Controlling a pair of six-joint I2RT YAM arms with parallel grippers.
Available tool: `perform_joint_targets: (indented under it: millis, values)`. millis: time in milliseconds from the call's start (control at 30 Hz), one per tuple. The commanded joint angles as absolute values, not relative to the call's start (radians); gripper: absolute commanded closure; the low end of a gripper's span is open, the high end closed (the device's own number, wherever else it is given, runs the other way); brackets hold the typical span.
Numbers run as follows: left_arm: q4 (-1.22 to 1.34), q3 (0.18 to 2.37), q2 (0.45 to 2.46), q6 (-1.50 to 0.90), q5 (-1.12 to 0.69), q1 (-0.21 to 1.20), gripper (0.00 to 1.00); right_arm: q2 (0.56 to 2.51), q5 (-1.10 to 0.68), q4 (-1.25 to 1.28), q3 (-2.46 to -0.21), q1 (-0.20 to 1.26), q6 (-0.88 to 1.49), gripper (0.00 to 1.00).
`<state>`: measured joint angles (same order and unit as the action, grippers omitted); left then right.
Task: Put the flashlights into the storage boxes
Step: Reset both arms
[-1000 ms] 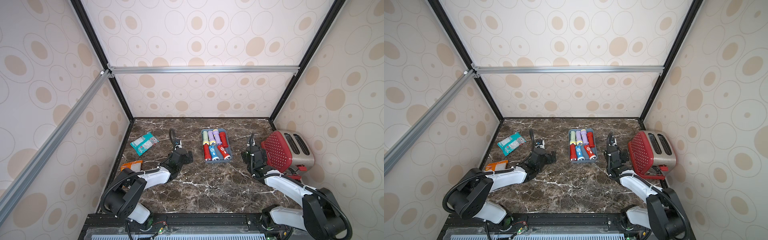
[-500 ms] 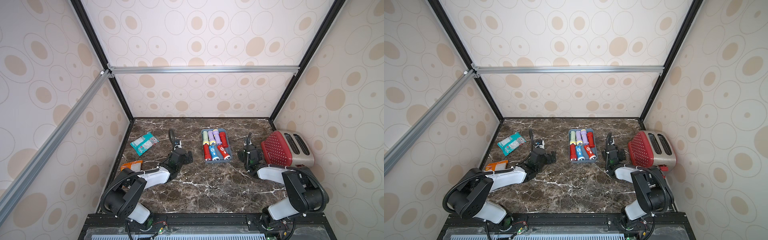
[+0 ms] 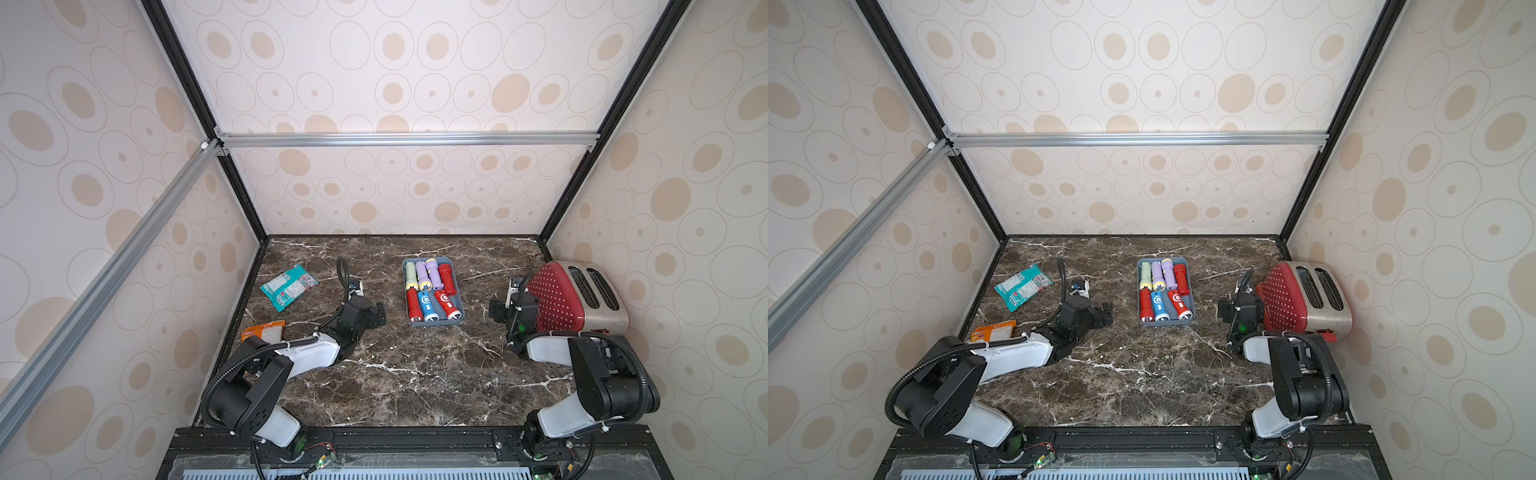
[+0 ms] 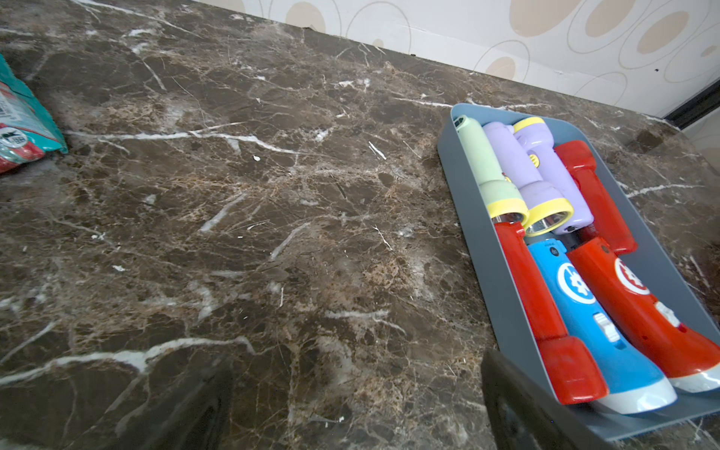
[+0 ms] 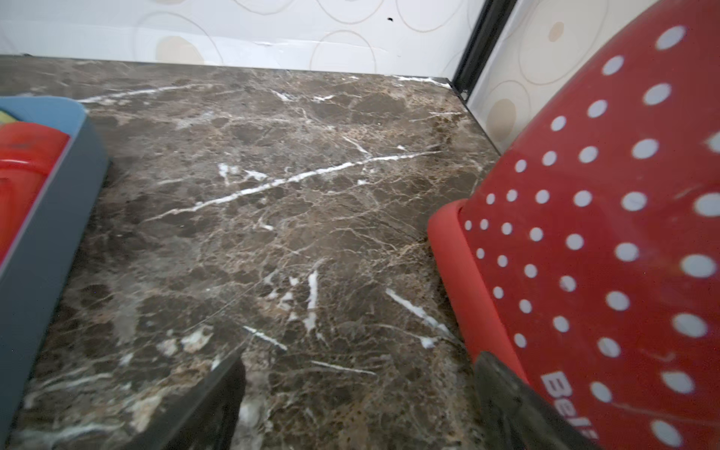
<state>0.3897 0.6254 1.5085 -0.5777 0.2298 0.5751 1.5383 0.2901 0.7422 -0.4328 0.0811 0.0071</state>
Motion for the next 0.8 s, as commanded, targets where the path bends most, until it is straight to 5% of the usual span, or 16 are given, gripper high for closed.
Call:
perform_joint_targets:
  millis: [0, 233, 500, 767]
  values:
    - [0.42, 0.627, 1.464, -0.527, 0.201, 0.565, 0.01, 1.544, 0.237, 0.886, -0.382, 0.078, 0.004, 0.01]
    - [0.445, 0.567, 1.363, -0.359, 0.348, 0.569, 0.01, 1.542, 0.246, 0.825, -0.408, 0.078, 0.009, 0.0]
    - [0.423, 0.565, 1.252, -0.137, 0.715, 0.567, 0.01, 1.539, 0.247, 0.822, -0.411, 0.078, 0.012, 0.01]
    - [1.118, 0.179, 1.21, 0.29, 0.764, 0.568, 0.02, 1.539, 0.247, 0.822, -0.41, 0.078, 0.011, 0.01]
